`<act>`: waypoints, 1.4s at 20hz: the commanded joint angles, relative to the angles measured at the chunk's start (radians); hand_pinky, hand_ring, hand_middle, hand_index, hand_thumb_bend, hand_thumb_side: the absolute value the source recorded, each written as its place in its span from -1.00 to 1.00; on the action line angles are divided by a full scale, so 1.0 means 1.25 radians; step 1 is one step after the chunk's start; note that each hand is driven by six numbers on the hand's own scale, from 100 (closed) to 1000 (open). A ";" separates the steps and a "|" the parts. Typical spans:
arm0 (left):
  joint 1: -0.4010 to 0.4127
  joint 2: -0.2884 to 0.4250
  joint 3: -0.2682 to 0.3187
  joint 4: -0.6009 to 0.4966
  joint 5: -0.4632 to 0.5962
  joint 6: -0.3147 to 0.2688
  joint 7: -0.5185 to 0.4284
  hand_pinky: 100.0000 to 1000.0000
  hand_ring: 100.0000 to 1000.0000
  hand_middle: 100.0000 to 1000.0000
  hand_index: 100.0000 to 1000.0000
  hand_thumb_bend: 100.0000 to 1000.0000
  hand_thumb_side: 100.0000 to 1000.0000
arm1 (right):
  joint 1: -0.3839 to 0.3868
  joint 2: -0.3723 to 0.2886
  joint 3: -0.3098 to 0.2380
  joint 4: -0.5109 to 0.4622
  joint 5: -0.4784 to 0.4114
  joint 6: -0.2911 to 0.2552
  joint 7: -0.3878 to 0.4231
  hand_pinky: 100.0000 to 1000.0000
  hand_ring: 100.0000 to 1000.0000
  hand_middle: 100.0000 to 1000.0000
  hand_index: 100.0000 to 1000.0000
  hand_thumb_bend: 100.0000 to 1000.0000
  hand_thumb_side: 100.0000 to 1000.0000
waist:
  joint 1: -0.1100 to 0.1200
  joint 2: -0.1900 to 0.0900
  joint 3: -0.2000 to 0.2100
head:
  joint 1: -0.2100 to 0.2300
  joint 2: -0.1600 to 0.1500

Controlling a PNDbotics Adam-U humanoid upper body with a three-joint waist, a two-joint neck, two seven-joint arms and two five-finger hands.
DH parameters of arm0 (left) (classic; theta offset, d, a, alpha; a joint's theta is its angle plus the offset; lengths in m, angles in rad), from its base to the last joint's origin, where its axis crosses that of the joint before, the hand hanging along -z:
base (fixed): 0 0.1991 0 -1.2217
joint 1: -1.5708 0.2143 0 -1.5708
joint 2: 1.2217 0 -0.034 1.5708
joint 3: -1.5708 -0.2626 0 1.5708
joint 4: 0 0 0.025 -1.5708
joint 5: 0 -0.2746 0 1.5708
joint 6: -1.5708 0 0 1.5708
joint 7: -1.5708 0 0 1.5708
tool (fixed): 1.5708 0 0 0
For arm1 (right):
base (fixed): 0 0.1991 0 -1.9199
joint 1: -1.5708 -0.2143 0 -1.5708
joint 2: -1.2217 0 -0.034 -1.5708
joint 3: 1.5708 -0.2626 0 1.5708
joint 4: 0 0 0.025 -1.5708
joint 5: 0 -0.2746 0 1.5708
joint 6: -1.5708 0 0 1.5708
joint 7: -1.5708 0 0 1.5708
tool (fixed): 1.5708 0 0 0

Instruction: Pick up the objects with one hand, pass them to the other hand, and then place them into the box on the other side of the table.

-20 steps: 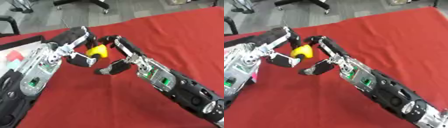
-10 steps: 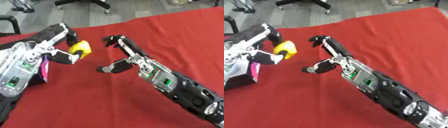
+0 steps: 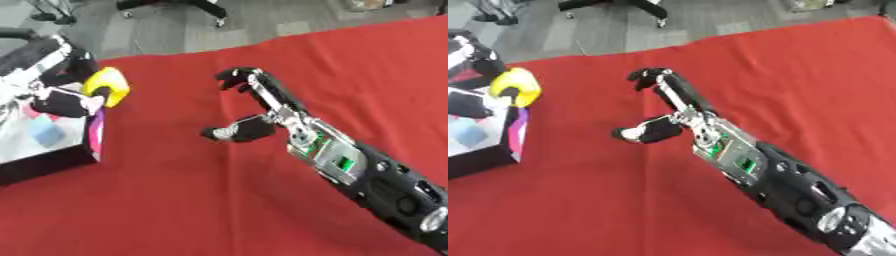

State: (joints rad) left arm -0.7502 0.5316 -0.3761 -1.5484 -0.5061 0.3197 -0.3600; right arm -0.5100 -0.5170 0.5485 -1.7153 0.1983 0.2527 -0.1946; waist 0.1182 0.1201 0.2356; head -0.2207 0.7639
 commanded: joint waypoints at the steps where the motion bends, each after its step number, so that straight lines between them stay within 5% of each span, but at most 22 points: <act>1: 0.001 0.048 0.035 0.000 0.025 0.019 0.021 0.40 -0.02 -0.36 -0.30 -0.98 -1.00 | -0.009 -0.020 -0.013 -0.025 -0.006 0.003 -0.005 0.47 0.52 0.20 0.55 0.26 -0.64 | -0.005 -0.013 0.001 | 0.021 0.005; 13: 0.043 0.084 0.095 0.128 0.006 0.031 0.084 0.41 0.00 -0.34 -0.28 -0.96 -1.00 | 0.000 -0.036 -0.029 -0.044 -0.037 0.002 -0.027 0.46 0.50 0.18 0.54 0.19 -0.72 | -0.012 -0.015 -0.007 | 0.080 0.004; 20: 0.036 0.058 0.122 0.249 -0.016 -0.011 0.151 0.45 0.07 -0.16 -0.02 -0.76 -0.99 | 0.005 -0.036 -0.047 -0.051 -0.061 0.003 -0.046 0.45 0.49 0.17 0.54 0.20 -0.72 | -0.019 -0.011 -0.012 | 0.098 -0.001; 28: 0.030 0.036 0.135 0.347 -0.046 -0.060 0.201 0.55 0.33 0.16 0.39 -0.37 -0.49 | 0.007 -0.039 -0.065 -0.067 -0.082 0.007 -0.071 0.45 0.48 0.16 0.52 0.19 -0.73 | -0.025 -0.005 -0.017 | 0.102 -0.008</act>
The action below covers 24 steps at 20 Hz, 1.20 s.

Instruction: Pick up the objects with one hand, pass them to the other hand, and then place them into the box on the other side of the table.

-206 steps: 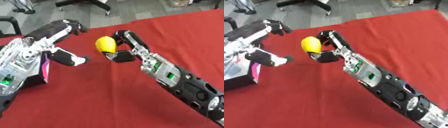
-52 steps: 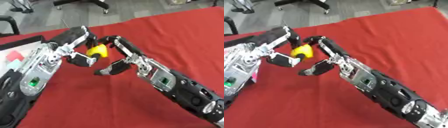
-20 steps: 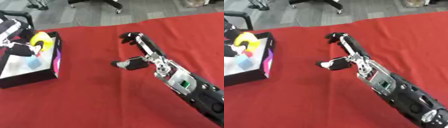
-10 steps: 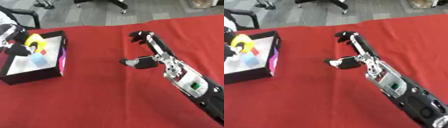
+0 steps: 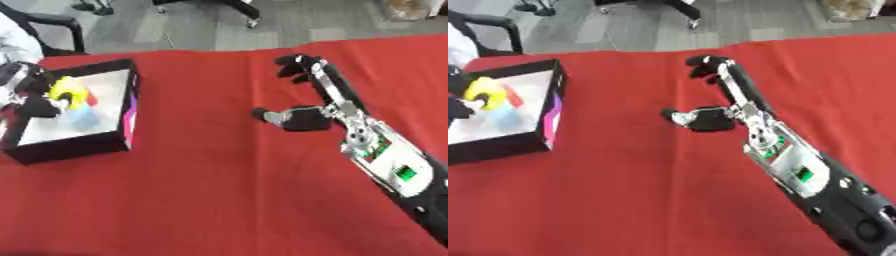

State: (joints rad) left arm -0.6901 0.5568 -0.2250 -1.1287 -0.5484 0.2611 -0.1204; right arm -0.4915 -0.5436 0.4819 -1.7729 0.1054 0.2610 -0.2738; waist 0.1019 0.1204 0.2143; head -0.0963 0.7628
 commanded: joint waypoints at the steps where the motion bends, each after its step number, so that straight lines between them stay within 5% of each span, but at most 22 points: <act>1: -0.018 0.016 0.015 0.015 -0.019 -0.018 0.011 0.59 0.47 0.34 0.55 -0.11 -0.14 | -0.007 -0.017 -0.012 -0.021 -0.008 0.001 -0.008 0.44 0.48 0.16 0.52 0.19 -0.73 | -0.011 -0.005 0.000 | 0.001 -0.007; 7: -0.019 0.018 0.023 0.022 -0.046 -0.038 0.007 0.61 0.50 0.36 0.60 0.09 0.08 | -0.006 -0.016 -0.012 -0.017 -0.008 0.004 -0.008 0.44 0.48 0.16 0.52 0.19 -0.73 | -0.010 -0.005 0.001 | -0.007 -0.007; 14: -0.013 0.025 0.039 -0.008 -0.007 -0.026 0.020 0.54 0.32 0.34 0.54 -0.34 -0.10 | -0.001 -0.020 -0.013 -0.016 -0.009 0.005 -0.011 0.44 0.48 0.15 0.52 0.20 -0.72 | -0.009 -0.006 0.003 | -0.031 -0.006; 24: 0.006 0.049 0.012 -0.294 0.181 -0.035 0.026 0.54 0.32 0.29 0.50 -0.63 -0.03 | 0.008 -0.032 -0.024 -0.024 -0.017 0.012 -0.020 0.44 0.47 0.13 0.51 0.21 -0.71 | -0.009 -0.006 0.001 | -0.058 -0.007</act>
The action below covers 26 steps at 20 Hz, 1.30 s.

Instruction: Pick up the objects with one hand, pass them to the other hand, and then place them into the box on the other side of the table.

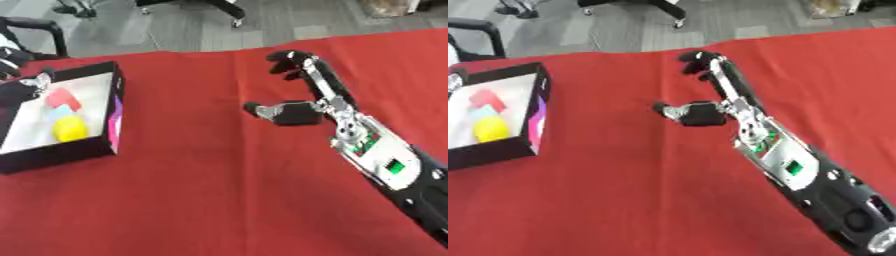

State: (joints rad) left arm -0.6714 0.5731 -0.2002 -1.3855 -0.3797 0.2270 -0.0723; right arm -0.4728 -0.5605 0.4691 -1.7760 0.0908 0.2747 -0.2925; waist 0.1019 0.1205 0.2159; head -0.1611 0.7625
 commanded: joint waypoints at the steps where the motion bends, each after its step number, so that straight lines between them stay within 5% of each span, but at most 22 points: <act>1: -0.010 0.036 -0.016 -0.123 0.060 -0.008 -0.023 0.54 0.31 0.28 0.51 -0.64 -0.01 | -0.006 -0.019 -0.015 -0.022 -0.007 0.001 -0.006 0.44 0.47 0.12 0.51 0.22 -0.71 | -0.009 -0.006 -0.001 | -0.008 -0.007; 6: -0.011 0.026 -0.030 -0.236 0.121 0.018 -0.044 0.53 0.30 0.27 0.50 -0.67 0.02 | -0.001 -0.022 -0.023 -0.027 -0.021 0.005 -0.013 0.43 0.47 0.12 0.50 0.22 -0.72 | -0.009 -0.008 -0.003 | -0.015 -0.008; 12: 0.029 -0.050 0.030 -0.319 0.281 -0.009 0.124 0.52 0.27 0.24 0.51 -0.77 0.31 | 0.050 -0.067 -0.093 -0.093 -0.089 0.035 -0.069 0.42 0.53 0.15 0.49 0.19 -0.68 | -0.017 -0.007 -0.013 | -0.019 -0.013; 18: 0.075 -0.089 0.049 -0.327 0.379 -0.050 0.220 0.53 0.29 0.26 0.53 -0.83 0.54 | 0.109 -0.103 -0.170 -0.170 -0.156 0.071 -0.120 0.42 0.56 0.18 0.49 0.12 -0.63 | -0.025 0.000 -0.023 | -0.008 -0.020; 26: 0.146 -0.109 0.073 -0.284 0.454 -0.040 0.223 0.52 0.31 0.29 0.60 -0.82 0.69 | 0.179 -0.129 -0.258 -0.179 -0.179 0.042 -0.222 0.40 0.53 0.17 0.49 0.04 -0.69 | -0.030 0.009 -0.025 | -0.009 -0.025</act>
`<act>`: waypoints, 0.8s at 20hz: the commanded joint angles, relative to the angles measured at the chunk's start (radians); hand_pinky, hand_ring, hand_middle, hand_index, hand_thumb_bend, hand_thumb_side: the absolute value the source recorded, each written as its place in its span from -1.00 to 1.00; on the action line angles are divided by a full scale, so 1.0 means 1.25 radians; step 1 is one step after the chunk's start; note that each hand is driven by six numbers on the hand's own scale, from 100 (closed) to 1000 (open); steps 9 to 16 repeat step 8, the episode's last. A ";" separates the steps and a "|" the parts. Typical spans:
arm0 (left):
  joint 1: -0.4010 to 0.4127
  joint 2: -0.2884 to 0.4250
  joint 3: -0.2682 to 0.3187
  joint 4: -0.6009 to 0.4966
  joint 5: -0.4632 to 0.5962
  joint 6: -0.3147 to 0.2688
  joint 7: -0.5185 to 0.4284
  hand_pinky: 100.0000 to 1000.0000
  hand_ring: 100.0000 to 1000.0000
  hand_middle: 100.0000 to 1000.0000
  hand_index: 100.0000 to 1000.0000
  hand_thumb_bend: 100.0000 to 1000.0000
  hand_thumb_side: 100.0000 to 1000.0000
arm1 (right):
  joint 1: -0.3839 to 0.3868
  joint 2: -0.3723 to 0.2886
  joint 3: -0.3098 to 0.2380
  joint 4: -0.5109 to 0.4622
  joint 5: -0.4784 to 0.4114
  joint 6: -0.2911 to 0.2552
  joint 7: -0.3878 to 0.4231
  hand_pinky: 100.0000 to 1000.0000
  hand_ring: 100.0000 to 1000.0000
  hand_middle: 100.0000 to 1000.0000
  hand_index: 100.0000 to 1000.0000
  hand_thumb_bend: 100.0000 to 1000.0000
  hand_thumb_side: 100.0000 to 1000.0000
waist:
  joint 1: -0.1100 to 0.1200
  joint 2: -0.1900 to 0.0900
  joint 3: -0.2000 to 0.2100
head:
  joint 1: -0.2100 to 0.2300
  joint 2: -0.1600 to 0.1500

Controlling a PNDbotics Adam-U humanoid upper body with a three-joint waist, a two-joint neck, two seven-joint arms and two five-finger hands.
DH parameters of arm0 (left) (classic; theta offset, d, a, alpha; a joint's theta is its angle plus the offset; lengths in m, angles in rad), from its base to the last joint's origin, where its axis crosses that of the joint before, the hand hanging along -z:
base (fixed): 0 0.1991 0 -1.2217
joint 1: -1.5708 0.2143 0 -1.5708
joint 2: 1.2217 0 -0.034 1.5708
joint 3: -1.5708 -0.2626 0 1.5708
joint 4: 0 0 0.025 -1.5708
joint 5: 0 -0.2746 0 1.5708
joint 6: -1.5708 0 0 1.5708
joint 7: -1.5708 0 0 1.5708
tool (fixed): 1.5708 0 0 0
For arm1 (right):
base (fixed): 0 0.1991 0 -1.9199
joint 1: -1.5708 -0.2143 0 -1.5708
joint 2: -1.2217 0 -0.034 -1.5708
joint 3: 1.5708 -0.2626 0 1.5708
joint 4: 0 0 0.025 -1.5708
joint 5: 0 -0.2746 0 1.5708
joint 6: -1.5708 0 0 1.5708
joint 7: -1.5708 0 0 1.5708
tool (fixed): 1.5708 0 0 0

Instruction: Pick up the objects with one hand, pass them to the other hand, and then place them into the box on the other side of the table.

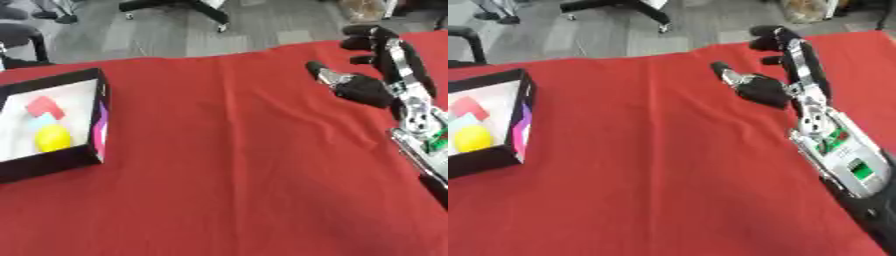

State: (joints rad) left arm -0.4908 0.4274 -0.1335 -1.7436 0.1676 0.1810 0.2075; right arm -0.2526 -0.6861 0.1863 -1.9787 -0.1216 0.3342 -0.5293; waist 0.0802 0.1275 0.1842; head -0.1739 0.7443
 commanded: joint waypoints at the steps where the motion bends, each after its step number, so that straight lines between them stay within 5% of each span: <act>1: 0.010 0.005 0.025 0.008 0.023 -0.006 0.002 0.52 0.32 0.29 0.61 -0.82 0.69 | 0.010 -0.029 -0.041 -0.017 -0.012 -0.008 -0.045 0.40 0.52 0.17 0.49 0.04 -0.70 | -0.013 0.005 0.000 | 0.001 -0.011; 8: 0.063 0.000 0.054 0.057 0.056 -0.033 0.033 0.50 0.29 0.31 0.61 -0.82 0.64 | 0.063 -0.028 -0.096 -0.017 -0.058 -0.033 -0.096 0.37 0.53 0.19 0.52 0.15 -0.68 | -0.015 0.011 -0.002 | 0.007 -0.017; 16: 0.063 0.000 0.054 0.057 0.056 -0.033 0.033 0.50 0.29 0.31 0.61 -0.82 0.64 | 0.063 -0.028 -0.096 -0.017 -0.058 -0.033 -0.096 0.37 0.53 0.19 0.52 0.15 -0.68 | -0.015 0.011 -0.002 | 0.007 -0.017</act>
